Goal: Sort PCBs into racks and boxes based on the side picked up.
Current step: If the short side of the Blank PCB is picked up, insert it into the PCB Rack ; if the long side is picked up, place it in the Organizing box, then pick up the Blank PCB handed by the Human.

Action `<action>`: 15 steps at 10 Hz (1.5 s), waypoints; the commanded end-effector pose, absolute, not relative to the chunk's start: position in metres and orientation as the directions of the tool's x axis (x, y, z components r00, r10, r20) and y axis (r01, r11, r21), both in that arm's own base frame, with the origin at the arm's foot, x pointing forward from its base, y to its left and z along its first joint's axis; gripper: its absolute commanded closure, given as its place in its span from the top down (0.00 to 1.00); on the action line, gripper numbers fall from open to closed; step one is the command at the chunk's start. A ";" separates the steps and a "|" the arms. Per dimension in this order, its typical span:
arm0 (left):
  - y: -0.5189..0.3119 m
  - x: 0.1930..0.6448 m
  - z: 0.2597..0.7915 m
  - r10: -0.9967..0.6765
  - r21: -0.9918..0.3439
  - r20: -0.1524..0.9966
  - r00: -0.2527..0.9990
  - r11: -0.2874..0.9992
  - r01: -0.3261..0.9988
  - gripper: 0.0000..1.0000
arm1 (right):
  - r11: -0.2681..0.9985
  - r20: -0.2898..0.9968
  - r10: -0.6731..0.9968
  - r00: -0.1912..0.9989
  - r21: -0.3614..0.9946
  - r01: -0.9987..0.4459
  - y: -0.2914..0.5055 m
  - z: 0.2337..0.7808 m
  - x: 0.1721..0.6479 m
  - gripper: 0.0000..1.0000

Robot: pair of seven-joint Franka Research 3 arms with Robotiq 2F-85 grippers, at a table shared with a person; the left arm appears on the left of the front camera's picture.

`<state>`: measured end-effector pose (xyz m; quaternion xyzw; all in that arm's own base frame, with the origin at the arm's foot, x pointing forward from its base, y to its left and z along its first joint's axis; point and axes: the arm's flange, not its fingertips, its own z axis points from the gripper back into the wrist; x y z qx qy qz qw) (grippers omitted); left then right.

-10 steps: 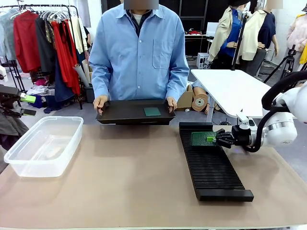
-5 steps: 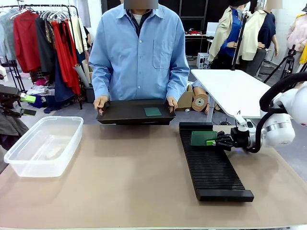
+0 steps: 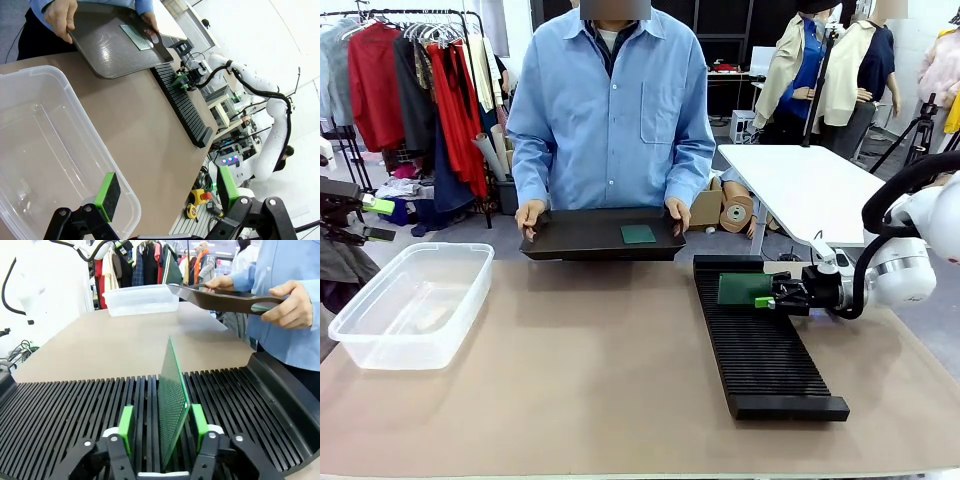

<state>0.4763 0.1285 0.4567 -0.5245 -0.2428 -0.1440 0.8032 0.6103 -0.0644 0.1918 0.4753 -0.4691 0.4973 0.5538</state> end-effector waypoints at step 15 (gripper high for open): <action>0.128 0.476 0.457 0.025 -0.772 0.543 0.840 0.408 0.487 1.00 | 0.046 0.995 0.082 0.050 0.046 -0.998 -0.071 0.209 0.610 1.00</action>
